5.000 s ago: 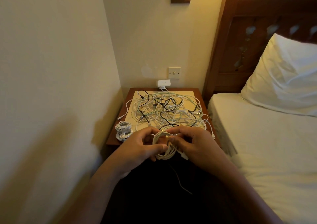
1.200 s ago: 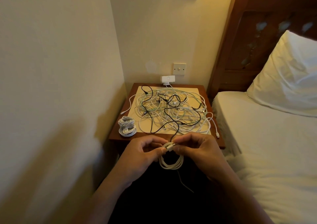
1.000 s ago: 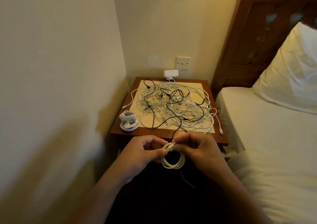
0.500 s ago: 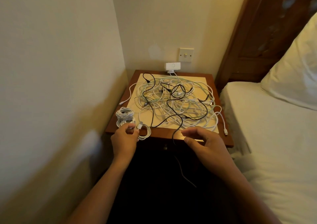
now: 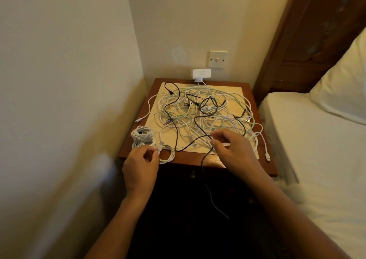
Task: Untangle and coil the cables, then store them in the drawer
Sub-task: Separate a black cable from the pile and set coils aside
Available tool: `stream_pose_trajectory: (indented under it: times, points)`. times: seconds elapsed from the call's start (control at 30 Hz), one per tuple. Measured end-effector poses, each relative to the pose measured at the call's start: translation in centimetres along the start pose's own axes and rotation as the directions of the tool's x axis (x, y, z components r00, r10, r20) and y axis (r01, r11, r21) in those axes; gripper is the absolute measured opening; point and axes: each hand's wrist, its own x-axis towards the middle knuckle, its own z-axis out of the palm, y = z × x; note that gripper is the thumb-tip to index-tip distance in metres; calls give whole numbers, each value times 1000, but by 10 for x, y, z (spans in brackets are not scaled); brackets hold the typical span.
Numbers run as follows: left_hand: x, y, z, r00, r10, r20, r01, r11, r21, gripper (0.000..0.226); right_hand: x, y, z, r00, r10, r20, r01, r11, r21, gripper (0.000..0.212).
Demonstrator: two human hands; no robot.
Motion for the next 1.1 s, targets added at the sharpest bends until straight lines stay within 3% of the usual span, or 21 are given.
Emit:
stream_pose_trajectory:
  times: [0.13,0.2,0.4,0.53,0.7,0.83,0.93,0.97,1.03,1.1]
  points:
    - [3,20,-14,994,100,35,-98,994,-56,11,41,4,18,995,-29,91,57,946,-319,47]
    - [6,30,-20,987,155,38,-151,985,-82,13,54,0,18,989,-72,128,114,926,-360,34]
    - [29,60,-38,953,281,116,-274,959,-72,14,82,-27,-43,987,-123,-102,109,985,-130,14]
    - [51,100,-48,892,400,210,-396,916,-63,15,94,-64,-101,987,-75,-143,84,994,64,11]
    - [80,174,-68,851,490,189,-485,871,-75,26,85,-130,-172,957,-228,-181,249,964,99,11]
    - [91,237,-79,861,493,125,-454,856,-246,54,56,-191,-216,900,-393,-190,404,915,17,17]
    - [89,277,-79,863,460,210,-377,862,-338,71,26,-228,-236,861,-480,-169,488,873,8,15]
    - [86,285,-79,857,449,252,-355,870,-342,68,17,-237,-241,851,-499,-164,508,861,19,15]
    - [83,292,-81,849,432,305,-300,869,-394,39,1,-247,-253,844,-510,-168,524,850,49,16]
    - [81,292,-98,842,394,368,-78,764,-640,20,-13,-245,-266,852,-496,-166,512,857,67,17]
